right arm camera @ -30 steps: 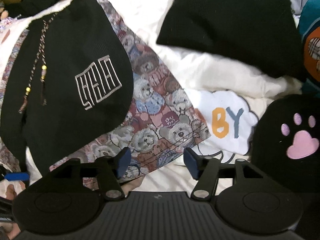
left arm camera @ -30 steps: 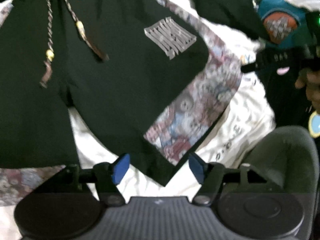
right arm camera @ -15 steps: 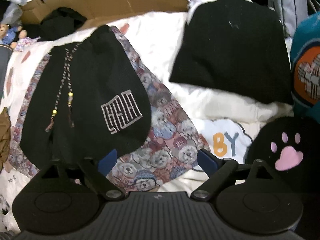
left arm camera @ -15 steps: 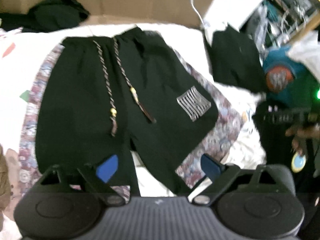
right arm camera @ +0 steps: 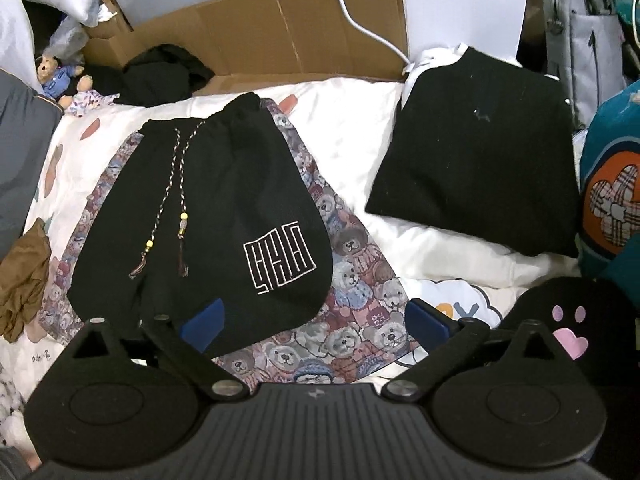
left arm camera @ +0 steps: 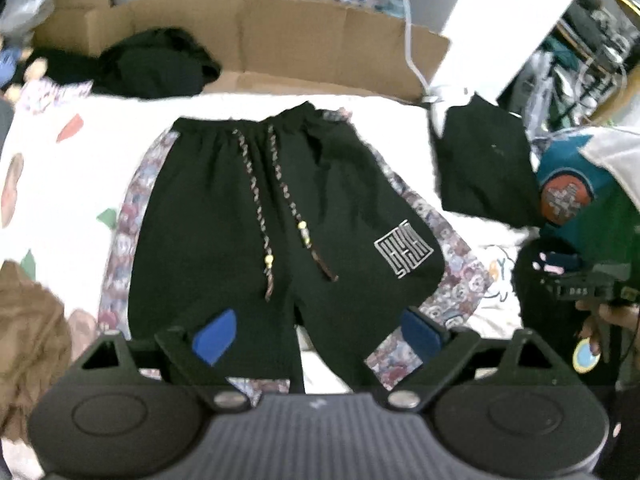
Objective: Fold clothes
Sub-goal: 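Pull both tools back above the flattened black shorts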
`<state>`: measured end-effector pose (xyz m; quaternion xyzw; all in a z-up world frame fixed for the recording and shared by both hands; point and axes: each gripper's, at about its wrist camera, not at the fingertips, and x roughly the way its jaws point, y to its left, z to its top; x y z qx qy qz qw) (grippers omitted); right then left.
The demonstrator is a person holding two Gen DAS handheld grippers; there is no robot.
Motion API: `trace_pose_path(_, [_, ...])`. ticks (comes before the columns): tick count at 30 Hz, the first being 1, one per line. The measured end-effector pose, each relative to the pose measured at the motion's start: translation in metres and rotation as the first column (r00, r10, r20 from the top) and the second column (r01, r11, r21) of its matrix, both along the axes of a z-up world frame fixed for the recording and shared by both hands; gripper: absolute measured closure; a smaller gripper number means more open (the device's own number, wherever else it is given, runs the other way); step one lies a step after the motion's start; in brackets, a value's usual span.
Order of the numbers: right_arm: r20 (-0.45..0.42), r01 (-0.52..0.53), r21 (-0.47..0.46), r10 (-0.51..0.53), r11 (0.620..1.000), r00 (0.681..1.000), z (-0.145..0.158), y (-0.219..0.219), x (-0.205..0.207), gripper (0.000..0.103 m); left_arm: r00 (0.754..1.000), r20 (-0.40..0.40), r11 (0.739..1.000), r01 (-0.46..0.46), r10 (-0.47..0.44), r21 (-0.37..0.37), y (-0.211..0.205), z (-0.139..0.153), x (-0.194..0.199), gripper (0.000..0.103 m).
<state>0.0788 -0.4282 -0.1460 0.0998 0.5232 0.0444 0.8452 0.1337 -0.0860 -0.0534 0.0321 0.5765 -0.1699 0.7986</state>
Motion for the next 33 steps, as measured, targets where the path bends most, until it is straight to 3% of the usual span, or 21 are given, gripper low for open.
trace_pose_path(5, [0.018,-0.023,-0.028,0.023,0.999,1.0,0.008,0.015,-0.001,0.003,0.996,0.027,0.996,0.087,-0.088,0.021,0.007,-0.008,-0.002,0.006])
trace_pose_path(19, [0.033,0.0,-0.106,0.003,0.994,0.999,0.011,0.06,-0.015,0.002,0.992,0.054,0.994,0.112,-0.111,-0.005,0.052,-0.032,0.005,0.004])
trace_pose_path(26, [0.068,0.07,-0.097,-0.063,0.993,0.996,0.013,0.074,-0.014,0.0,0.992,0.072,0.995,0.101,-0.101,-0.007,0.066,-0.048,0.013,0.004])
trace_pose_path(31, [0.077,0.07,-0.005,-0.07,0.998,0.995,0.01,0.089,-0.01,0.0,0.992,0.087,0.995,0.096,-0.095,-0.001,0.081,-0.043,0.02,0.004])
trace_pose_path(33, [0.073,0.079,-0.008,-0.078,0.997,0.994,0.008,0.094,-0.008,0.0,0.992,0.107,0.998,0.07,-0.07,-0.002,0.091,-0.039,0.024,0.004])
